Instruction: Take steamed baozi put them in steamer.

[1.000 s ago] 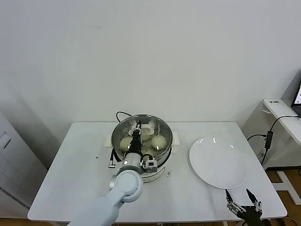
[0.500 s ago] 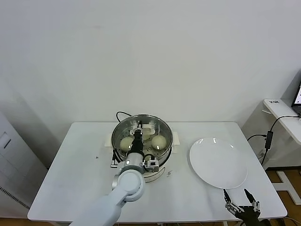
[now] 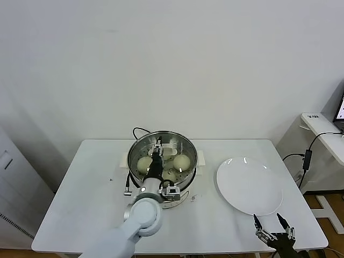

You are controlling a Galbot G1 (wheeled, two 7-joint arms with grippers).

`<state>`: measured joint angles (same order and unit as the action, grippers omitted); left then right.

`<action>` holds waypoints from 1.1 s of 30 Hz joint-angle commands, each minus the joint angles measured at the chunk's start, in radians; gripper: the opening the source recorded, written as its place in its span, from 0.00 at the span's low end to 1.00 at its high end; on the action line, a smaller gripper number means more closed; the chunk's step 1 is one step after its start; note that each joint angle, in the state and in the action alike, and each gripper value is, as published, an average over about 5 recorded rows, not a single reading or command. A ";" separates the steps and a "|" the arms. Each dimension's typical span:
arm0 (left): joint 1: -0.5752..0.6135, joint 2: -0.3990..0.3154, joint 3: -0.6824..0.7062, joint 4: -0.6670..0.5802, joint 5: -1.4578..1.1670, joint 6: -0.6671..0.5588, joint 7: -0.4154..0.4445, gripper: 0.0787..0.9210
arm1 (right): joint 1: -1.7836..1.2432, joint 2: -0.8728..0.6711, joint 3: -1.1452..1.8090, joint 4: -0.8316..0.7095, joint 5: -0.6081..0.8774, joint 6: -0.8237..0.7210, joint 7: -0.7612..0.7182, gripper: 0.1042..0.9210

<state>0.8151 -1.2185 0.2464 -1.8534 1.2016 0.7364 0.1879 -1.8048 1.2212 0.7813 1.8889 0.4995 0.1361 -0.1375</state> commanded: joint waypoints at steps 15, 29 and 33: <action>0.258 0.247 -0.344 -0.435 -0.703 -0.164 -0.233 0.88 | 0.225 -0.101 -0.071 0.023 0.048 -0.032 0.070 0.88; 0.589 -0.061 -0.863 -0.266 -1.085 -0.719 -0.250 0.88 | 0.349 -0.106 -0.149 0.002 0.023 -0.081 0.127 0.88; 0.644 -0.131 -0.926 -0.209 -1.111 -0.776 -0.216 0.88 | 0.367 -0.103 -0.151 -0.018 0.018 -0.081 0.123 0.88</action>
<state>1.2404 -1.1544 -0.3622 -2.1628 0.3185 0.3287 -0.0472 -1.5154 1.1277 0.6578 1.8915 0.5223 0.0722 -0.0382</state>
